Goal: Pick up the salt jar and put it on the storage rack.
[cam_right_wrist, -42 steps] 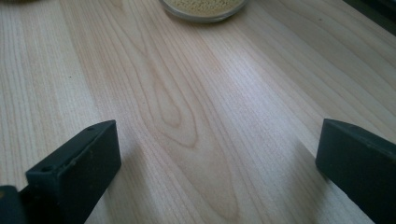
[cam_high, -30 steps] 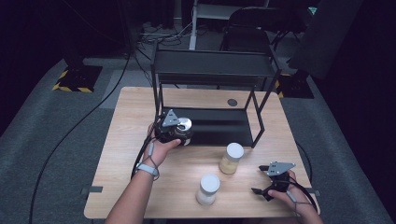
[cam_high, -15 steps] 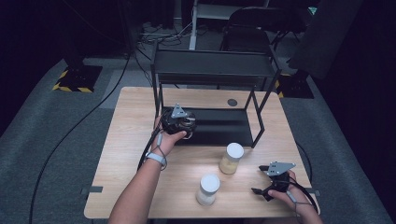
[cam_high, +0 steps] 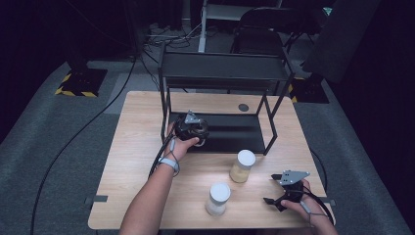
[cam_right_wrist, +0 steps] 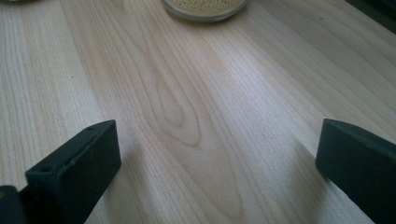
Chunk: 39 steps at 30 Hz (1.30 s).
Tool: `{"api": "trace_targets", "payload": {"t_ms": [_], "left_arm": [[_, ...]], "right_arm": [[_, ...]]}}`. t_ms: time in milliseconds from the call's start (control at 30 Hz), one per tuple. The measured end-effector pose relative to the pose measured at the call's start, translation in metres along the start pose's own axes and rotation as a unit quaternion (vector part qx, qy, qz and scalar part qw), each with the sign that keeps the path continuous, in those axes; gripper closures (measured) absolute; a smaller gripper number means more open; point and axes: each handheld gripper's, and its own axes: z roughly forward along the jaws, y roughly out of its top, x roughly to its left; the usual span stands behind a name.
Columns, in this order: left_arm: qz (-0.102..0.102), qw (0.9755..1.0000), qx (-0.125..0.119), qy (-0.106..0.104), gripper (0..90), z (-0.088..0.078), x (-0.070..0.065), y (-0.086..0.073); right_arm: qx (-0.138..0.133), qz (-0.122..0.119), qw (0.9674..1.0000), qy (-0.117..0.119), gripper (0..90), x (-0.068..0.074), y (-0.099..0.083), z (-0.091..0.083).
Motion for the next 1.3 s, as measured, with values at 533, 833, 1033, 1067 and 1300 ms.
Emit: {"api": "trace_targets", "payload": {"t_ms": [533, 833, 1033, 1067, 1300], "left_arm": [[-0.029, 0.9995, 0.004, -0.013, 30.3, 0.009, 0.012, -0.009], [-0.032, 0.9992, -0.016, 0.016, 10.8, -0.01, -0.004, -0.001], [-0.03, 0.9986, -0.037, 0.026, 8.6, -0.041, -0.016, -0.004], [-0.028, 0.9986, -0.037, 0.025, 8.6, -0.047, -0.017, -0.005], [-0.027, 0.9979, -0.05, 0.03, 8.6, -0.086, -0.025, -0.019]], "right_arm": [[0.0, 0.0, 1.0, 0.0, 0.0, 0.0, 0.0, 0.0], [0.0, 0.0, 1.0, 0.0, 0.0, 0.0, 0.0, 0.0], [0.0, -0.002, 1.0, 0.002, 0.0, -0.001, 0.0, 0.0], [0.0, -0.002, 1.0, 0.002, 0.0, -0.001, 0.0, 0.0], [0.0, -0.002, 1.0, 0.003, 0.0, -0.001, 0.0, 0.0]]}}
